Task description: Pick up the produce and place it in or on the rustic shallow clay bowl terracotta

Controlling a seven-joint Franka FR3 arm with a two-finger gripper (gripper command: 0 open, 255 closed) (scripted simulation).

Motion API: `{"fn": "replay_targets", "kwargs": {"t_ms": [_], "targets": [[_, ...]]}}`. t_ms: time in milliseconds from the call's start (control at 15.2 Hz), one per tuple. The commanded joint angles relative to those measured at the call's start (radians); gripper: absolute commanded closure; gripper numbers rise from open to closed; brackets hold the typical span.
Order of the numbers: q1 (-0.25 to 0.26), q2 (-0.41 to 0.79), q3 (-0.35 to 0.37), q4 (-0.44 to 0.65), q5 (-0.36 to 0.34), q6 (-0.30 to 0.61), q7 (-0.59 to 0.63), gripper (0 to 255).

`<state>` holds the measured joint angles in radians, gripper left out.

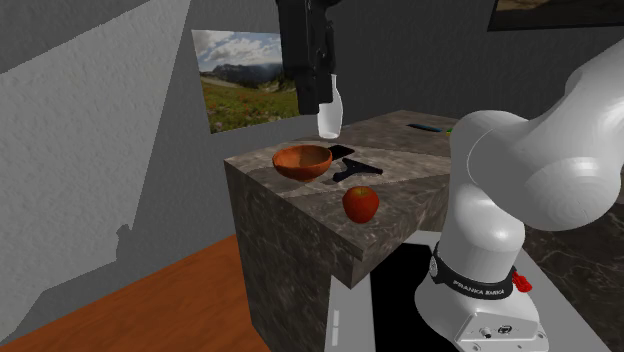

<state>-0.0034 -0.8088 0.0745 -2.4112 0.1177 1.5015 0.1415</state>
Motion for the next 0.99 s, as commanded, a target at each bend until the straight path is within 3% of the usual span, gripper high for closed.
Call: {"fn": "replay_targets", "kwargs": {"t_ms": [0, 462, 924], "targets": [[0.000, 0.000, 0.000, 0.000, 0.000, 0.000, 0.000, 0], [-0.011, -0.055, -0.126, -0.192, -0.096, 0.049, -0.207, 0], [-0.055, -0.045, -0.267, -0.339, -0.238, 0.125, -0.417, 0]]}}
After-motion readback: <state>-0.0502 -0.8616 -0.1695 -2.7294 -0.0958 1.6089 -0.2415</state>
